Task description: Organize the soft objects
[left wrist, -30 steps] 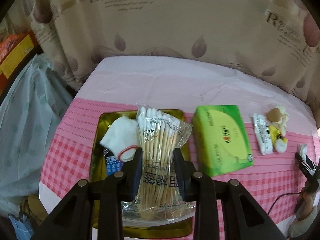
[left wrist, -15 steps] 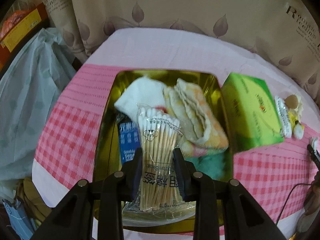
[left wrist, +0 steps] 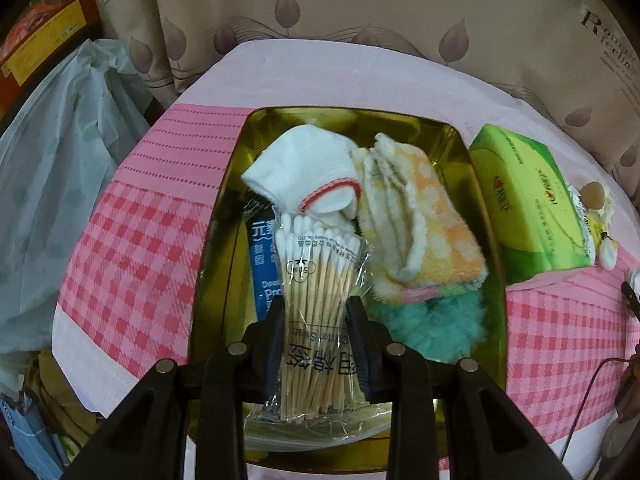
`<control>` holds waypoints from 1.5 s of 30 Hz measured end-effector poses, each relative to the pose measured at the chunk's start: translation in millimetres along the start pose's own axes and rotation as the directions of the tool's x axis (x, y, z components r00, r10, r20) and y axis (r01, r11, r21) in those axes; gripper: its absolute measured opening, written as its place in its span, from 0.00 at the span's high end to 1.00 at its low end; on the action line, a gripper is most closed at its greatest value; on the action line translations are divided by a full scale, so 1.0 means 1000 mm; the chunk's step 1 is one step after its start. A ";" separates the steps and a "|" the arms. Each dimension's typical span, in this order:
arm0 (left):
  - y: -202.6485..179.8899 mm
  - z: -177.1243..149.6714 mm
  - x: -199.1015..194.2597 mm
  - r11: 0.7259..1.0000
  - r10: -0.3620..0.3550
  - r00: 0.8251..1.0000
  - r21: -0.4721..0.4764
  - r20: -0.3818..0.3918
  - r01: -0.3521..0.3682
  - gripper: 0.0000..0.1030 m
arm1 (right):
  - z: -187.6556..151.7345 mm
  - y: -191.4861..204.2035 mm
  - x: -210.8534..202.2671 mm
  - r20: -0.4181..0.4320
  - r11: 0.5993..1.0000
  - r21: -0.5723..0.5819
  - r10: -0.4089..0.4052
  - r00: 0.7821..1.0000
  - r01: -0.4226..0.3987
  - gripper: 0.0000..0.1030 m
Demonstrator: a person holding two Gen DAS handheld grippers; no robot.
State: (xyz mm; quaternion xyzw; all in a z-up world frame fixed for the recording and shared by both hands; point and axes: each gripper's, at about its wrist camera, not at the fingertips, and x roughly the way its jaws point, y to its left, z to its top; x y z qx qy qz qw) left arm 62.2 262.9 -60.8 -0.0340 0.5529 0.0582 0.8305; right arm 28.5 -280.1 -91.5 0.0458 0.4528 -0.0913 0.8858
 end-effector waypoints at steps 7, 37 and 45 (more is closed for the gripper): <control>0.002 -0.008 0.008 1.000 0.009 1.000 -0.008 0.001 -0.009 0.70 | 0.001 -0.001 0.000 0.004 1.000 0.004 0.006 1.000 -0.007 0.30; 0.007 -0.021 -0.043 0.998 0.054 0.984 -0.054 0.171 -0.045 0.58 | 0.011 0.013 -0.020 0.060 0.999 0.015 -0.035 0.998 0.035 0.62; 0.018 -0.019 -0.048 0.995 0.059 0.980 -0.087 0.190 -0.043 0.58 | 0.009 0.074 -0.057 0.102 0.995 -0.062 0.086 0.991 -0.080 0.62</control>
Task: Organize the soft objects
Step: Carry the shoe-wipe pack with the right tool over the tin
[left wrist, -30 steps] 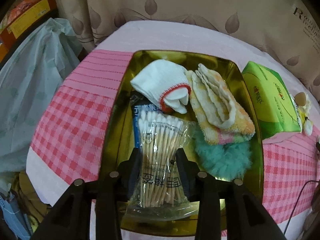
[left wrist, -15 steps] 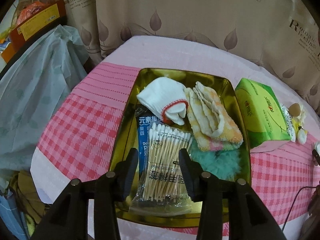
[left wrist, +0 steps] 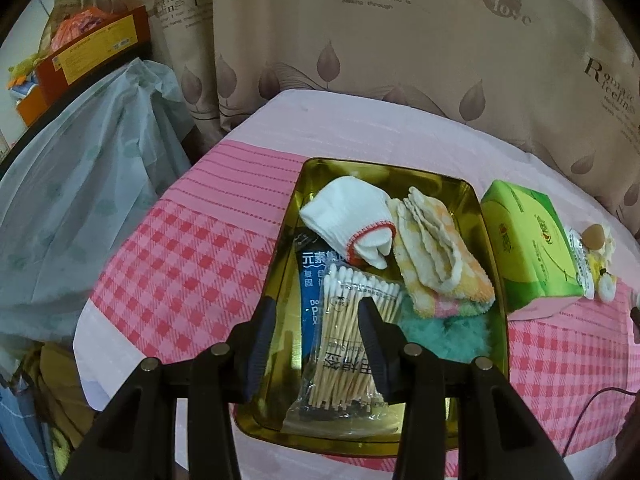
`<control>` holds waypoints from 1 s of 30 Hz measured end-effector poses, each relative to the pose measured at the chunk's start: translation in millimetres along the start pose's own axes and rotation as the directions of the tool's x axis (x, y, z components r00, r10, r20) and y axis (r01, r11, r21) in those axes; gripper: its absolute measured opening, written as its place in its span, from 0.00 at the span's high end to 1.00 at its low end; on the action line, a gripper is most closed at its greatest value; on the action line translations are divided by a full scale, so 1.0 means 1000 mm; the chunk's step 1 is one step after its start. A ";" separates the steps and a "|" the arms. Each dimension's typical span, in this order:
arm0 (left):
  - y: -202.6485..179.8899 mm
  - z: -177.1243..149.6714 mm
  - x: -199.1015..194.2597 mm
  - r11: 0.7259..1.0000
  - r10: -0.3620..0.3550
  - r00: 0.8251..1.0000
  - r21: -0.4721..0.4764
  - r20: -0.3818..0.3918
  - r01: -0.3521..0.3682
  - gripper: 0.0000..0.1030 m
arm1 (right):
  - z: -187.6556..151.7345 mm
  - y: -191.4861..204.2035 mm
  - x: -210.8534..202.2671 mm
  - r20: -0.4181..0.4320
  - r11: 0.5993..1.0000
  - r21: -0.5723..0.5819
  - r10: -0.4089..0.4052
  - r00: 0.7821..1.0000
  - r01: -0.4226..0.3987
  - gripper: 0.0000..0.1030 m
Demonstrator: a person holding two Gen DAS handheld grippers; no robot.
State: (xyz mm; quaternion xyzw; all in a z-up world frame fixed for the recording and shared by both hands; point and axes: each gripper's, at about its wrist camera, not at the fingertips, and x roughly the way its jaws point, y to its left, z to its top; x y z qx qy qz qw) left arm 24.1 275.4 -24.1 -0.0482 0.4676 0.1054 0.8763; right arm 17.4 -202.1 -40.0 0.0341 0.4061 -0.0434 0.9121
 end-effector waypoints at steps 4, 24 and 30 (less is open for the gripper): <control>0.005 0.001 -0.001 1.000 -0.007 1.000 -0.014 0.007 0.007 0.58 | 0.007 0.050 -0.019 0.025 0.993 -0.074 0.089 0.996 -0.087 0.62; 0.034 0.007 -0.008 0.995 0.002 1.000 -0.103 0.029 0.001 0.58 | -0.015 0.275 -0.062 -0.093 0.803 -0.400 0.443 0.892 -0.441 0.62; 0.047 0.009 -0.007 0.990 0.005 1.000 -0.139 0.030 -0.001 0.58 | -0.029 0.322 -0.064 -0.144 0.743 -0.448 0.488 0.861 -0.497 0.61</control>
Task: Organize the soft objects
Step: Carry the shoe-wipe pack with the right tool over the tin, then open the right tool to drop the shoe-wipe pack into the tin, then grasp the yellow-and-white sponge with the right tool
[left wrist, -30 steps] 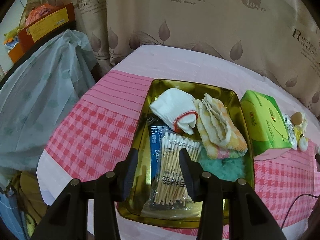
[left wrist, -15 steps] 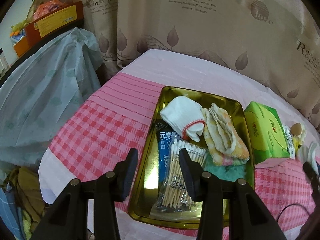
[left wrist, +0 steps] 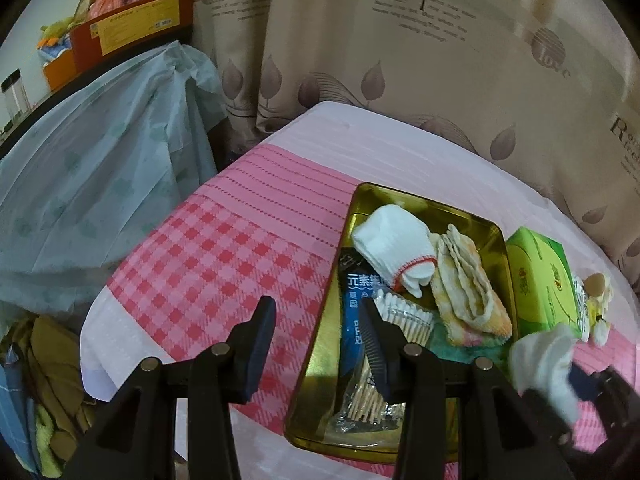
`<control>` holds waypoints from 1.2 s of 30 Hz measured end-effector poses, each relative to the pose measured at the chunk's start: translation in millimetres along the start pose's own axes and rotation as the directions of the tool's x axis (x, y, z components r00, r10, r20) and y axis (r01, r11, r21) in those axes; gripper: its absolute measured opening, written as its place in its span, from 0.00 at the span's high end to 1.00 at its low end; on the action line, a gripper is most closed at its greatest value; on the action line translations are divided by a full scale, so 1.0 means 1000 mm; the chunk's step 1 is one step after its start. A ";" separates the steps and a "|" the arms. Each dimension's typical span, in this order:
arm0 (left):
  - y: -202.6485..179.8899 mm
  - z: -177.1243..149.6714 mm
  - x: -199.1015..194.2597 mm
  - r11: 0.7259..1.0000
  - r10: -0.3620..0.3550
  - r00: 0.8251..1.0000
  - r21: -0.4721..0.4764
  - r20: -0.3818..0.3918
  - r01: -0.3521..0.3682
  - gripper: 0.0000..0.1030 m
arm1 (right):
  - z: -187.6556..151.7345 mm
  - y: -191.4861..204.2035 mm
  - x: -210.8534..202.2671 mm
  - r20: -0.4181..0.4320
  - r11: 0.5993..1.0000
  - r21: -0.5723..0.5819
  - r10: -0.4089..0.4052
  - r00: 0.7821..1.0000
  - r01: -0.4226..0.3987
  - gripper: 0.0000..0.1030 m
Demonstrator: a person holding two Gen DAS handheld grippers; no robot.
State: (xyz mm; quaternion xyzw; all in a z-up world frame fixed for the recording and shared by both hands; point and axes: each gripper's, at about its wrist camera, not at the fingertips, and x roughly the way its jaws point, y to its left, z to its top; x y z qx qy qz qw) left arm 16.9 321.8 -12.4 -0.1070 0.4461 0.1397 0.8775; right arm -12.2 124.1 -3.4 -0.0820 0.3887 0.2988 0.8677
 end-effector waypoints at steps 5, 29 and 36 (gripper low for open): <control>0.009 0.001 0.002 0.999 0.001 1.000 -0.034 -0.004 -0.001 0.58 | 0.002 0.020 0.020 -0.034 0.999 -0.031 0.030 0.999 -0.031 0.60; 0.010 -0.002 0.008 0.999 -0.005 1.000 -0.050 -0.028 0.004 0.58 | -0.001 0.014 0.012 -0.011 0.999 0.000 0.050 0.999 -0.050 0.30; 0.008 -0.003 0.009 0.999 -0.004 0.999 -0.049 -0.034 0.002 0.58 | -0.003 -0.042 -0.024 0.048 0.995 0.075 -0.066 0.997 0.062 0.26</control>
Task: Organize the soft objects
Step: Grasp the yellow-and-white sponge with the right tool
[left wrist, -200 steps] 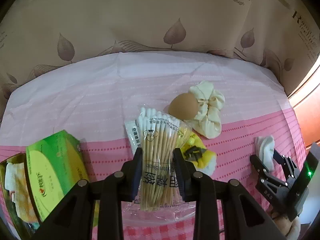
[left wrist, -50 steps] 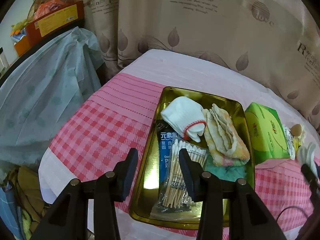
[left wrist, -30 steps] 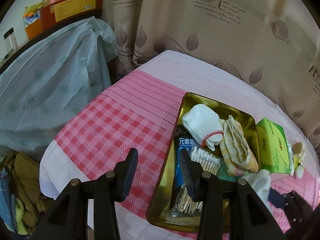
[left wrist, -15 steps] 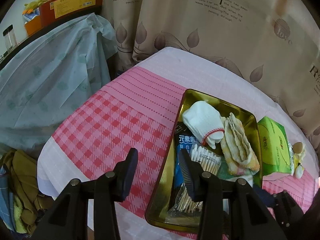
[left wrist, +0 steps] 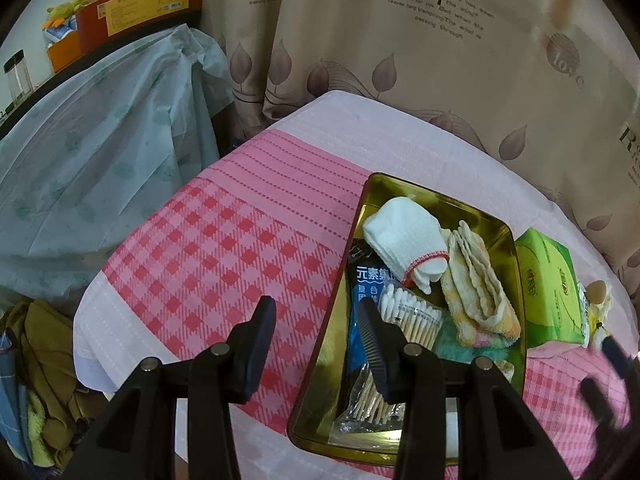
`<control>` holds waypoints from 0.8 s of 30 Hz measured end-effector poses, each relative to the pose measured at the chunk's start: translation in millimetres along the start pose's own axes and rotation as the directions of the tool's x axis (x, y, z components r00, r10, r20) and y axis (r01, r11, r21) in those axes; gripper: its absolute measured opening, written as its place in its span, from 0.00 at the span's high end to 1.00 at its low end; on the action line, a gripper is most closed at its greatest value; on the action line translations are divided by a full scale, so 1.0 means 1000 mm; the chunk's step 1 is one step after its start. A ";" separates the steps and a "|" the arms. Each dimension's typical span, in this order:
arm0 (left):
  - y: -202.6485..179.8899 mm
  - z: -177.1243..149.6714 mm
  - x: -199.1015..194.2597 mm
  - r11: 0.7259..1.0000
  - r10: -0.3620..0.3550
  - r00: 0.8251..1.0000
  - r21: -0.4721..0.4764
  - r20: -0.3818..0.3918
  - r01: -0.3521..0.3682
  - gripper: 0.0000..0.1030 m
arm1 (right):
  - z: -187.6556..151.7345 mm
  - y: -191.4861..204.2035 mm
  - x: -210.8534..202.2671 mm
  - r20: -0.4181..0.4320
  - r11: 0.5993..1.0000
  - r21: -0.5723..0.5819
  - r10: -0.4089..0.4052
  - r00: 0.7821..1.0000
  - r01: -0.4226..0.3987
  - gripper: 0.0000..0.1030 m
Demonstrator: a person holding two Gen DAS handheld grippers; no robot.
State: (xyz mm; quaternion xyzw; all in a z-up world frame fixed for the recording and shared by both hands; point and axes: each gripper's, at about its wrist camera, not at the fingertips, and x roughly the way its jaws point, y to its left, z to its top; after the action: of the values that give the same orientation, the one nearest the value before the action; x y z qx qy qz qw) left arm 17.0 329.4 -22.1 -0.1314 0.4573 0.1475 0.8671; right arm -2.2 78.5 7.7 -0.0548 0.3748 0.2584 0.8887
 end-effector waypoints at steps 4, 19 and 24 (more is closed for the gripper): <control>-0.003 -0.001 -0.001 1.000 0.005 1.000 0.013 0.005 -0.005 0.58 | -0.006 -0.055 -0.012 0.004 0.991 0.079 -0.112 0.994 0.111 0.26; -0.014 -0.005 0.004 0.998 0.012 1.000 0.060 -0.008 -0.011 0.58 | -0.054 -0.219 -0.015 -0.120 0.879 0.329 -0.324 0.938 0.346 0.26; -0.020 -0.007 0.004 0.997 0.009 1.000 0.082 -0.004 -0.008 0.58 | -0.053 -0.228 0.007 -0.143 0.875 0.314 -0.339 0.930 0.367 0.26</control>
State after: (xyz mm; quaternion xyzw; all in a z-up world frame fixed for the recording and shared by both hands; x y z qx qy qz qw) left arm 21.2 308.7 -27.1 -0.0941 0.4655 0.1318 0.8701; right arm 82.1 -130.1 -56.6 0.0190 0.4340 0.0216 0.9005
